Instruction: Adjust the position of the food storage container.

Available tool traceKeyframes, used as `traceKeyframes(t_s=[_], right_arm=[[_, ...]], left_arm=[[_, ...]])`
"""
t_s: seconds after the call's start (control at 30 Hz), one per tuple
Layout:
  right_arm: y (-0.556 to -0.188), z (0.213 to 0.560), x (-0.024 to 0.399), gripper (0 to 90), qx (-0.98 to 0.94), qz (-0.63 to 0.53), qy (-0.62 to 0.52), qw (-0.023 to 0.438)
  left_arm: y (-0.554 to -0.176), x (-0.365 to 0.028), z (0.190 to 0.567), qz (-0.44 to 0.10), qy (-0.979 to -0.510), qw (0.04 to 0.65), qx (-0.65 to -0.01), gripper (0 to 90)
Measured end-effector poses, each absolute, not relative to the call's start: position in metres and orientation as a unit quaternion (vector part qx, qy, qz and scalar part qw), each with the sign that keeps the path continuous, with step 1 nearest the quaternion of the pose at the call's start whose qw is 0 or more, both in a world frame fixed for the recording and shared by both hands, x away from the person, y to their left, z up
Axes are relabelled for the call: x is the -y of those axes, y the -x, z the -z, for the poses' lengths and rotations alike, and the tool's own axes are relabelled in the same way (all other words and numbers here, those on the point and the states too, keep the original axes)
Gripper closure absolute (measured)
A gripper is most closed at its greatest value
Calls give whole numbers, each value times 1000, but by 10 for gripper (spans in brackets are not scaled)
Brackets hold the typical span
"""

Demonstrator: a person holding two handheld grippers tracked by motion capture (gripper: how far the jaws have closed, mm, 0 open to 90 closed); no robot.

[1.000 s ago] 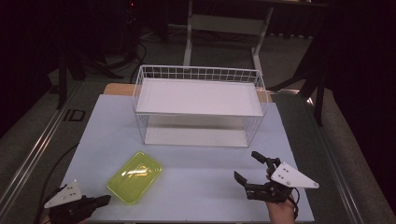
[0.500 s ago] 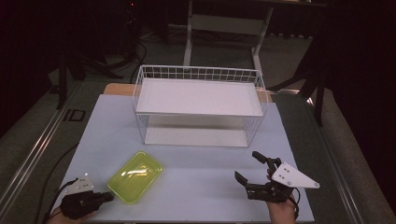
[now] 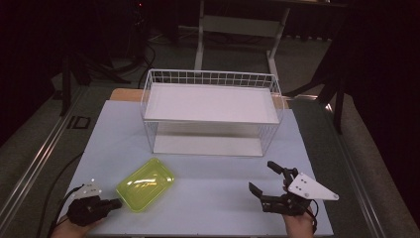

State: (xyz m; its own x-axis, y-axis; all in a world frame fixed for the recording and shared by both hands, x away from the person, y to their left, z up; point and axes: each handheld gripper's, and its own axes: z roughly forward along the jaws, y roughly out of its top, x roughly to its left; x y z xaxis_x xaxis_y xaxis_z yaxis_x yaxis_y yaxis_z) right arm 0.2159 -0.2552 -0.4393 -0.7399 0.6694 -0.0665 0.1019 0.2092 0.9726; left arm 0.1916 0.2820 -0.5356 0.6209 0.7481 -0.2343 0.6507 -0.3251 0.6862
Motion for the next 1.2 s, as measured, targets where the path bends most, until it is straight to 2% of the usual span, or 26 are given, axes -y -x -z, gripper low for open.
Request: traceKeyframes(t_s=[0.1,0.17,0.63,1.2], right_arm=[[-217,440,255,141,-737,-572,-264,244],[-216,440,254,141,-738,-571,-262,245],[-216,440,255,141,-739,-571,-262,245],[-216,441,257,141,-739,-569,-264,245]], left_arm=[[-191,-278,536,-56,-817,378,-433,900],[-195,-276,539,-38,-809,391,-438,900],[-235,-272,537,-67,-796,391,-456,900],[-286,-232,533,-81,-811,391,-429,900]])
